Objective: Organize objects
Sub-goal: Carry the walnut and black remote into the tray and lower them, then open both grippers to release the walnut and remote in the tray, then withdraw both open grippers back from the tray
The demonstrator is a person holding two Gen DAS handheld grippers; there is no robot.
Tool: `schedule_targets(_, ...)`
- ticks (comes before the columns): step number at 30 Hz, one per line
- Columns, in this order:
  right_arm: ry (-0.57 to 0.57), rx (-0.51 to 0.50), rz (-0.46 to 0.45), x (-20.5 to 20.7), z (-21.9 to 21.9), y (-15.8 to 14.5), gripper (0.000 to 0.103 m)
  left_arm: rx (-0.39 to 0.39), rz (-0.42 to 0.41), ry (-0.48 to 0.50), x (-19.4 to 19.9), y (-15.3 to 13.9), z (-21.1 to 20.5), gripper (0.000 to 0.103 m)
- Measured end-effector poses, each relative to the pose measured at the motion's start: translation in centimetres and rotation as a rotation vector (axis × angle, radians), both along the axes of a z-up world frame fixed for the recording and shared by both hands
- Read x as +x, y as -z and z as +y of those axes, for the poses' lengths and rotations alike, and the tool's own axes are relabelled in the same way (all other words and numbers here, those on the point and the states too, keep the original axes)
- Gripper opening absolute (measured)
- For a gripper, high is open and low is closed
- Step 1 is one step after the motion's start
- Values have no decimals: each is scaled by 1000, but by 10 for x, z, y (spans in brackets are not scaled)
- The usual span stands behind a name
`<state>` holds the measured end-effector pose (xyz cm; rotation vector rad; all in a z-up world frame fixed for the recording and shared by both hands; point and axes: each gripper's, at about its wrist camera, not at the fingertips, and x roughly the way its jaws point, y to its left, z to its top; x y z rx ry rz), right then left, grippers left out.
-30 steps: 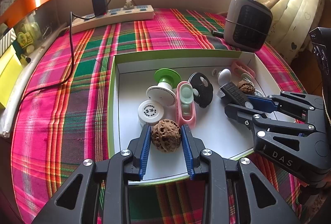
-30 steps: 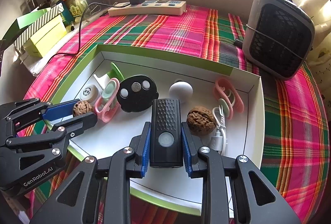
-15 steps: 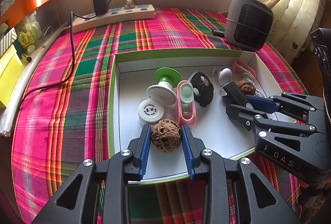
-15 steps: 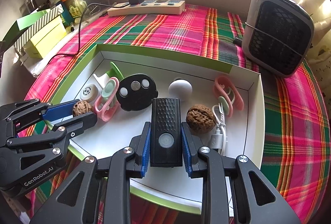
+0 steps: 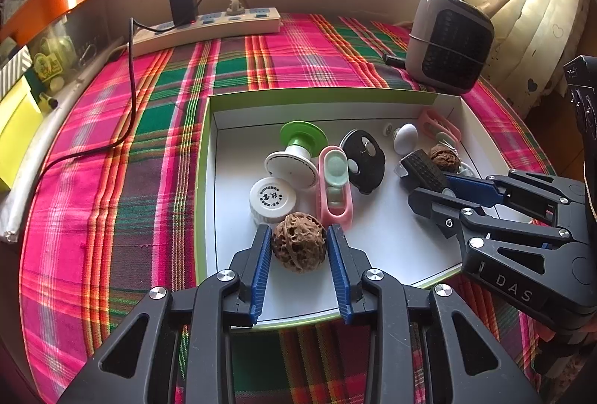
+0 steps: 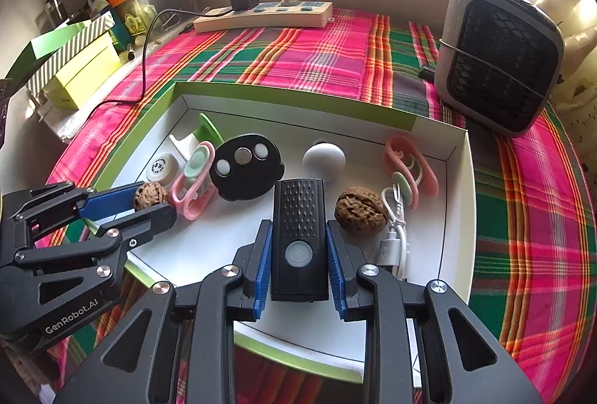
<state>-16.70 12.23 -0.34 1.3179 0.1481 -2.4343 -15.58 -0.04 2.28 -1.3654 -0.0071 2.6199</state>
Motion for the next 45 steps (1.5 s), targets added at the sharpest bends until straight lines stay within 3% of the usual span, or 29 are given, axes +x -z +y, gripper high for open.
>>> schedule_targets(12,6,-19,17,6,3,-4,44,9,4,-6,5,-1,-1,39)
schedule_targets(41,84,-36,174,73,21,-30,45,-42,148,-112,64,-28,7,40)
schedule_targets(45,99,-27,169,81,23,-26,50,-71,154,-119,71,-24,9,40)
